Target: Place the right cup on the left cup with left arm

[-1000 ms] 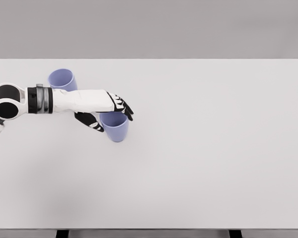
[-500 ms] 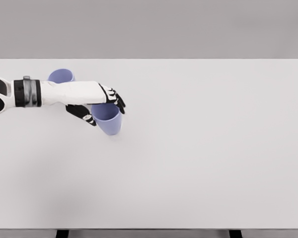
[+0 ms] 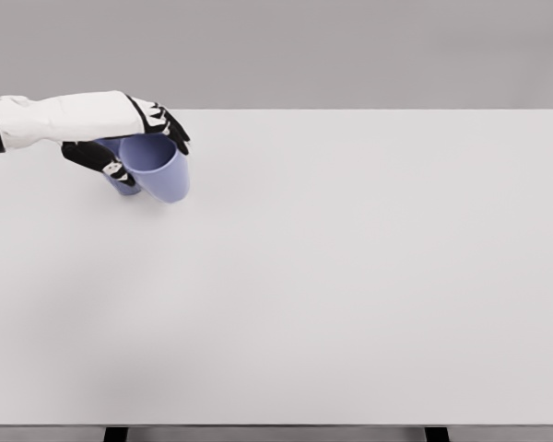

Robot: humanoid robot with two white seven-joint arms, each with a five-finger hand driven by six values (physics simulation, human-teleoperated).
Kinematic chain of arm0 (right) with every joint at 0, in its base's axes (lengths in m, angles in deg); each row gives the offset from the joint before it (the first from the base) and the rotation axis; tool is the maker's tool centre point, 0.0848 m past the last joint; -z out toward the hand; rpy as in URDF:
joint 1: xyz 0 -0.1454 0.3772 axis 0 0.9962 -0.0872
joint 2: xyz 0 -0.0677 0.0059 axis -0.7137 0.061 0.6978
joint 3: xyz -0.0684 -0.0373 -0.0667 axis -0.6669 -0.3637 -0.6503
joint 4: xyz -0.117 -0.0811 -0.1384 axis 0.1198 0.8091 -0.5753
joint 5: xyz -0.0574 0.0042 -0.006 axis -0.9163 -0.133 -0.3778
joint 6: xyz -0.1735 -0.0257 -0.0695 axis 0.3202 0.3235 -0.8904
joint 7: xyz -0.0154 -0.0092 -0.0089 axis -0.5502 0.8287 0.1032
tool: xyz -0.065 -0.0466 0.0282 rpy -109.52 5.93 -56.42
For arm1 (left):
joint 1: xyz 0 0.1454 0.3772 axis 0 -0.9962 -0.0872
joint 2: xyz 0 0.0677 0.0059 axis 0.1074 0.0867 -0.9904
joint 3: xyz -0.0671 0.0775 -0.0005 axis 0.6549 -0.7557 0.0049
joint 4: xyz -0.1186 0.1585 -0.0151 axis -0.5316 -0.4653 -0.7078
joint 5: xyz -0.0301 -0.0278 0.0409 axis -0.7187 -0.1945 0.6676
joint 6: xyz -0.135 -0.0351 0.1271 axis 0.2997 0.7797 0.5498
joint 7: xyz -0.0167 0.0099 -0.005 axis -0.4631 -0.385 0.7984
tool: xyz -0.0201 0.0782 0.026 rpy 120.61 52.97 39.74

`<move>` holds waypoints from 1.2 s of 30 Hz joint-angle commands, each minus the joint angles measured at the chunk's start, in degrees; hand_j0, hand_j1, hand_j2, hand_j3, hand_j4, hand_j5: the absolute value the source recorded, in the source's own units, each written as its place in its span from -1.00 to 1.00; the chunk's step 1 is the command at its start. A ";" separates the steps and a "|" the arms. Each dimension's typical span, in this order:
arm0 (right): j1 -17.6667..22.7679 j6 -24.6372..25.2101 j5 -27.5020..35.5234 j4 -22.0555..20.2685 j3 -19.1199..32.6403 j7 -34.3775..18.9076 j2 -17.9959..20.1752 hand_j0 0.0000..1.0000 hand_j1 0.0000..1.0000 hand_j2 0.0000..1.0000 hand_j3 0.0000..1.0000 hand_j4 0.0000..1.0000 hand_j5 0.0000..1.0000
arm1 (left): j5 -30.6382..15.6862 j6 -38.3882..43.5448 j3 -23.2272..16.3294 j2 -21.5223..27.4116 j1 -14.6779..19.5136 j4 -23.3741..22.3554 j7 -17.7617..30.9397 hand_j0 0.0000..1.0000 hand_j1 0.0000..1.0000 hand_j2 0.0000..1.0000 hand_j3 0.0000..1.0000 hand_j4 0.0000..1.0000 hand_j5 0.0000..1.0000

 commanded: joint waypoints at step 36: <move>0.00 -0.08 0.05 0.01 0.00 -0.02 0.00 1.00 1.00 1.00 1.00 1.00 1.00 | -1.09 0.14 -0.88 0.47 8.17 -14.79 2.07 0.22 0.22 0.22 0.22 0.22 0.22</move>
